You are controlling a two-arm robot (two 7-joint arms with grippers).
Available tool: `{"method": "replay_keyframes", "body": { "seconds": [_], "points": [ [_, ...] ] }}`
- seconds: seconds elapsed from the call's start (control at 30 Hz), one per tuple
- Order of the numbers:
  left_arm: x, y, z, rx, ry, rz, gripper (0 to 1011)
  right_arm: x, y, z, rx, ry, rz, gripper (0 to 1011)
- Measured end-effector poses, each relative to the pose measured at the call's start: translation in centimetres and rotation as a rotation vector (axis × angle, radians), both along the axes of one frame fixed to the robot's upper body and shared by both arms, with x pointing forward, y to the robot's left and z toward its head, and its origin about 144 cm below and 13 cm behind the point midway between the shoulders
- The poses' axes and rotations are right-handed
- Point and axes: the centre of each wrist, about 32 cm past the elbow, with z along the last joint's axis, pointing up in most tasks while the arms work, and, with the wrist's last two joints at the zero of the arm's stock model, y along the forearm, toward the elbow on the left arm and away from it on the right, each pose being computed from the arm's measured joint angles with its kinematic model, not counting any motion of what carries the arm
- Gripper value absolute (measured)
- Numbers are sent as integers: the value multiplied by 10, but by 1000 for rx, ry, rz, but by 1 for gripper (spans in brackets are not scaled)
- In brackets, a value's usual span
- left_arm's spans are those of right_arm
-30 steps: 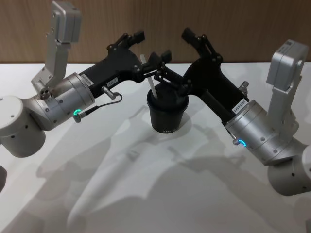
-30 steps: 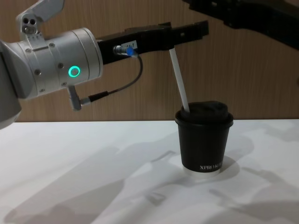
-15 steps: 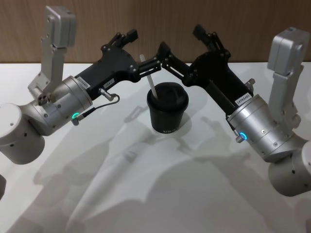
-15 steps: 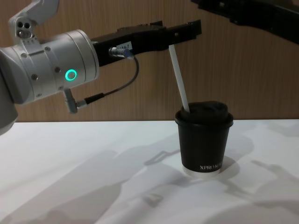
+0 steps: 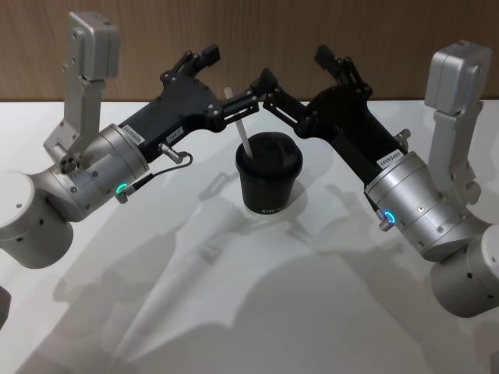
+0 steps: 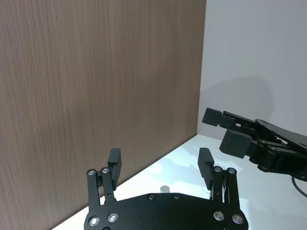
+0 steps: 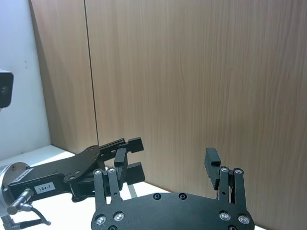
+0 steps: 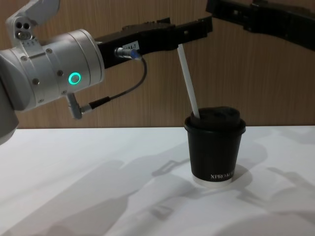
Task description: Pick up the straw with one hand, pass it to the other hand, and insert it into the cup.
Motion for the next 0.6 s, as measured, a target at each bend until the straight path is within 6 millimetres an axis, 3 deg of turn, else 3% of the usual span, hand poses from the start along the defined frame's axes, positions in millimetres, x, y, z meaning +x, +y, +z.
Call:
{"method": "replay_keyframes", "body": {
  "seconds": [0.6],
  "points": [
    [-2,-1,0,-5,-5,3,1001,-1,1,0,-3,17,-13,1001]
  ]
}}
